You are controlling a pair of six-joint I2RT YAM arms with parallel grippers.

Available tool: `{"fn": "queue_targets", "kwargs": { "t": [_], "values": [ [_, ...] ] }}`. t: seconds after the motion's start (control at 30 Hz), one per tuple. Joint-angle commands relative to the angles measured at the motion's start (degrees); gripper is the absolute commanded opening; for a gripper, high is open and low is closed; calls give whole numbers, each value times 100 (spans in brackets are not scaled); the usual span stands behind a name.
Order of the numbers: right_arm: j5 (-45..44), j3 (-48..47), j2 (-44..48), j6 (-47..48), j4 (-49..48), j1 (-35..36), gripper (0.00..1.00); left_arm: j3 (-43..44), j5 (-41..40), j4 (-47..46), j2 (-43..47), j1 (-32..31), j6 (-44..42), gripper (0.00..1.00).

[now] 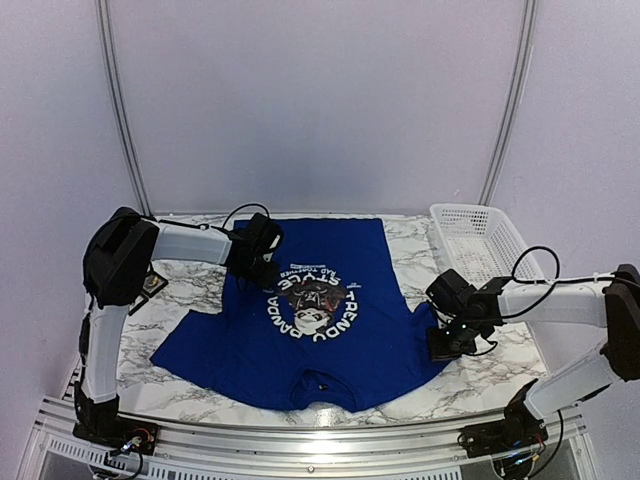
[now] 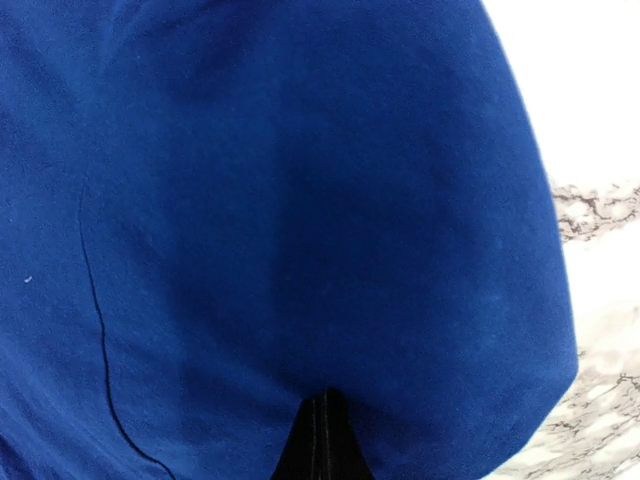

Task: Pin the brooch onto the clothing
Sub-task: Smooth out the flattened clothing at the center of the board.

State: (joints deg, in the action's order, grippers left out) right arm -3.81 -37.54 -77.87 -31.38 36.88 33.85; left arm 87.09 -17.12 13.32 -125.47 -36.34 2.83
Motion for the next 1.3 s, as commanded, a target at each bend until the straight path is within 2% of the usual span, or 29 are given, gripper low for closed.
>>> {"fn": "queue_targets", "kwargs": {
  "t": [0.0, 0.33, 0.47, 0.63, 0.8, 0.87, 1.03, 1.1, 1.27],
  "values": [
    [187, 158, -180, -327, 122, -45, 0, 109, -419, 320, -410, 330, 24, 54],
    [788, 288, 207, -536, 460, -45, 0, 355, 150, 72, -224, 400, -698, 62],
    [702, -214, 374, -392, 805, -45, 0, 222, 409, -85, 260, 383, -917, 64],
    [173, -1085, -4, 150, 1132, -323, 0, 44, 483, -117, 648, 329, -1123, 64],
    [-262, -1618, -533, 719, 691, -980, 1, -337, 467, -128, 989, 329, -964, 65],
    [-305, -1857, -751, 936, 521, -1147, 11, -558, 472, -125, 1135, 329, -909, 65],
    [-396, -2148, -1303, 1343, 142, -1301, 18, -953, 495, -137, 1406, 329, -854, 65],
    [-172, -2063, -1493, 1335, 131, -1306, 20, -1071, 474, -134, 1493, 329, -838, 65],
    [490, -1409, -1302, 1113, -395, -1278, 21, -1280, 478, -163, 1631, 325, -817, 65]
  ]
}}
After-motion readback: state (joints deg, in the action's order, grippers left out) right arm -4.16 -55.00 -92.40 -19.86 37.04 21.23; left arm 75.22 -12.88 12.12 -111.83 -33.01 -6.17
